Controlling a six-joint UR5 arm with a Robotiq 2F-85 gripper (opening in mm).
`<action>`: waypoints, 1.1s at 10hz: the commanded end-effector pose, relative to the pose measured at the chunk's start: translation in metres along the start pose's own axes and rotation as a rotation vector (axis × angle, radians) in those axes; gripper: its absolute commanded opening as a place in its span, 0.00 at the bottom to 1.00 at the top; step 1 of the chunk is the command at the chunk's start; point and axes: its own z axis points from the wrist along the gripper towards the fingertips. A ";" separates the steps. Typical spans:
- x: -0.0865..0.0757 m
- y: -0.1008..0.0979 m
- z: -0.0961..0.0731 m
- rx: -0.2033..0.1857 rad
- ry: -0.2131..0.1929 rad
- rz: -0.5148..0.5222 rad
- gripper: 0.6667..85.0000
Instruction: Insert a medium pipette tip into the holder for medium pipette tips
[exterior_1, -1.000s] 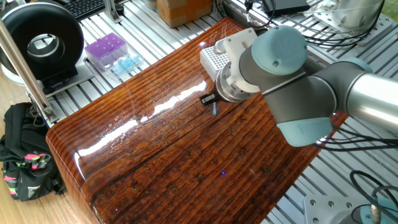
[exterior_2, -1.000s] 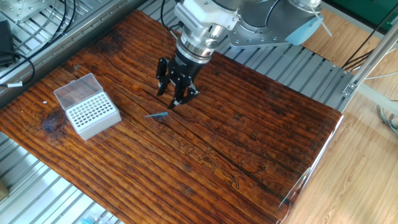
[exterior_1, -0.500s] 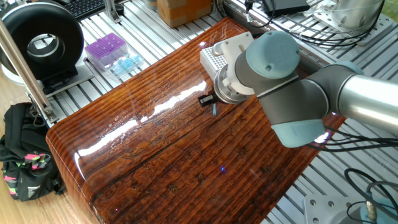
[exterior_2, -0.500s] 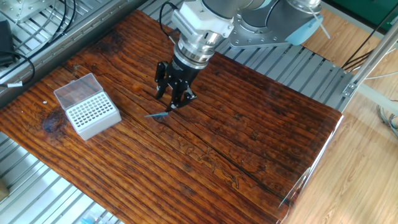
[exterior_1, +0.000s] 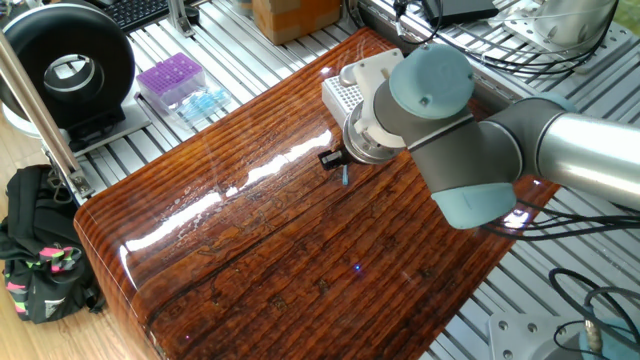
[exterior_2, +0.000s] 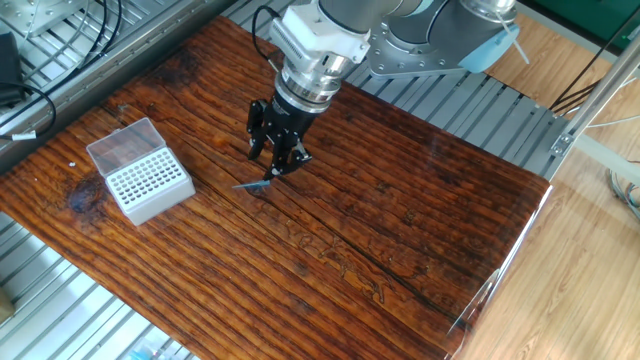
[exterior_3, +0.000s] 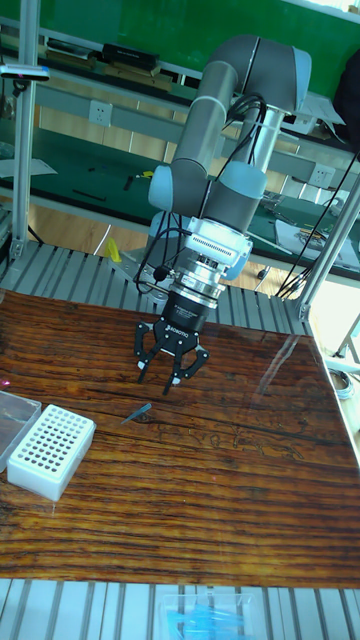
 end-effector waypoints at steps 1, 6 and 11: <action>0.011 -0.002 0.000 0.003 0.051 -0.009 0.51; 0.010 0.010 0.009 -0.032 0.025 -0.041 0.52; 0.018 0.011 0.026 -0.002 -0.006 0.006 0.51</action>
